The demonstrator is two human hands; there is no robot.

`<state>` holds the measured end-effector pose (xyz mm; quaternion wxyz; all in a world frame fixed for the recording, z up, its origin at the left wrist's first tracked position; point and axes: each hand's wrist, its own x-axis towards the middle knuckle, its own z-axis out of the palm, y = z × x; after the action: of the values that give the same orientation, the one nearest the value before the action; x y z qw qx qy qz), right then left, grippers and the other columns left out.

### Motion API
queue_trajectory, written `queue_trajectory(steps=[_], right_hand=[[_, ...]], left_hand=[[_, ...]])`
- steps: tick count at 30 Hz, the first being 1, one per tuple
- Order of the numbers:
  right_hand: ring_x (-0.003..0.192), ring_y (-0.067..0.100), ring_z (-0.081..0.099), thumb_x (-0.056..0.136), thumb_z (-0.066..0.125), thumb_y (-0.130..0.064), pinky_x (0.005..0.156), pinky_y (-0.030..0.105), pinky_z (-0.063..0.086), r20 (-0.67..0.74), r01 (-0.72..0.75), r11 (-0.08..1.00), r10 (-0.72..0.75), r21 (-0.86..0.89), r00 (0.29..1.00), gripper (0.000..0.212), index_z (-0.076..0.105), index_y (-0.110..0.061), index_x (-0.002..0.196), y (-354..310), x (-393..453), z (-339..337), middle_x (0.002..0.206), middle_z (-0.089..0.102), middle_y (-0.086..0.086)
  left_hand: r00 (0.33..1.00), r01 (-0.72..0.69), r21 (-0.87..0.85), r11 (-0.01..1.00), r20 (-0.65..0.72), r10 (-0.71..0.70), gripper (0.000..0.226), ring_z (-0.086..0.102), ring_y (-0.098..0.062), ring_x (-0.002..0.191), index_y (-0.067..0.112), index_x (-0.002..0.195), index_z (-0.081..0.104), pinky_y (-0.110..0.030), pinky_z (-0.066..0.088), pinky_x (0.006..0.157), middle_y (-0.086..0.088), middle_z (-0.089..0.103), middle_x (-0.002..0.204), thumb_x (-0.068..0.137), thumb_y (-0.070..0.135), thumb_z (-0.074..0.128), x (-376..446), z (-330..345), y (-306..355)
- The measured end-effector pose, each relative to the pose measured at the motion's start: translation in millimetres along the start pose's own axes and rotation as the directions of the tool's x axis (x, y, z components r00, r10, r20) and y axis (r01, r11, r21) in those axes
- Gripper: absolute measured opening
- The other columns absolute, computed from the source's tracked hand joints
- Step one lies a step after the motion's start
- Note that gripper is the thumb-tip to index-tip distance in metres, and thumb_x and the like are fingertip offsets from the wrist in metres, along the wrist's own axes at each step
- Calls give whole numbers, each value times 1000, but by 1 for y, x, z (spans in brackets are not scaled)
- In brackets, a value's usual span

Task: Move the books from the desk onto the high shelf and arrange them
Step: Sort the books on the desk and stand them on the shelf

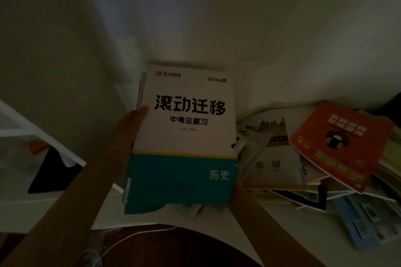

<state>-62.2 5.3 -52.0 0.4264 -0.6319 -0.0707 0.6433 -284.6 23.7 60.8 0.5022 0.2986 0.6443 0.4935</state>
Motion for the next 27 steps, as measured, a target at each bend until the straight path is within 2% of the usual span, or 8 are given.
queue_trajectory(steps=[3, 6, 9, 11, 14, 19, 23, 27], right_hand=[[74, 21, 52, 98, 41, -1, 68, 24, 53, 12, 44, 994, -43, -97, 999, 18, 53, -9, 107, -4, 7, 0, 91, 55, 21], [83, 30, 54, 91, 51, 1, 80, 41, 52, 19, 59, 960, -56, -272, 998, 13, 57, -6, 100, -9, 3, -6, 85, 57, 12], [93, 30, 55, 92, 54, -10, 82, 39, 47, -92, 326, 829, -407, -454, 909, 7, 56, -3, 91, -13, -7, -1, 100, 58, 16], [102, 21, 51, 87, 60, -37, 83, 32, 42, 28, 514, 728, -565, -455, 825, 36, 50, -11, 110, -17, -13, 13, 110, 52, 7], [111, 19, 51, 83, 61, -51, 88, 29, 42, 378, 337, 865, -191, -372, 906, 68, 35, -14, 134, -24, -26, 49, 129, 48, 2], [112, 28, 60, 71, 64, -58, 96, 48, 47, 610, -26, 983, 135, -184, 780, 65, 56, -21, 125, -18, -32, 48, 123, 64, 8], [88, 24, 67, 82, 60, -42, 73, 37, 57, 509, 182, 973, -85, -142, 857, 37, 60, -18, 110, -47, -31, 38, 98, 71, 7], [89, 19, 68, 88, 56, -38, 73, 33, 57, 458, 478, 847, -338, -232, 822, 32, 59, -19, 113, -72, -26, 25, 107, 69, 5]], left_hand=[[990, 137, 44, 990, 29, -139, 44, 62, -25, 93, 18, 121, 51, -37, 52, 76, -9, 64, 112, 89, 47, 52, 10, -11, -24], [994, 109, 129, 986, 0, -110, 45, 61, -29, 96, 15, 127, 49, -37, 51, 77, -14, 60, 119, 91, 41, 52, 9, -22, -34], [998, 55, 99, 994, -13, -54, 45, 60, -24, 93, 15, 129, 48, -32, 50, 71, -11, 59, 117, 92, 40, 50, 8, -34, -30], [998, 53, 58, 997, 26, -54, 46, 60, -27, 101, 20, 132, 47, -36, 50, 79, -11, 59, 121, 91, 41, 50, 8, -38, -26], [995, 41, 21, 999, 93, -43, 49, 59, -23, 104, 24, 131, 47, -35, 49, 82, -6, 60, 119, 87, 44, 53, -1, -40, -19], [994, 106, -26, 994, 44, -104, 83, 56, -23, 112, 30, 131, 49, -44, 41, 102, -2, 59, 126, 60, 69, 65, -6, -48, -17], [995, 41, 4, 999, 88, -41, 56, 54, -21, 113, 29, 135, 40, -37, 47, 91, 2, 52, 130, 87, 54, 50, -2, -36, -9], [965, -189, -12, 982, 183, 188, 58, 64, -20, 103, 33, 114, 50, -35, 57, 76, 3, 64, 114, 65, 53, 75, -5, -17, -14]])
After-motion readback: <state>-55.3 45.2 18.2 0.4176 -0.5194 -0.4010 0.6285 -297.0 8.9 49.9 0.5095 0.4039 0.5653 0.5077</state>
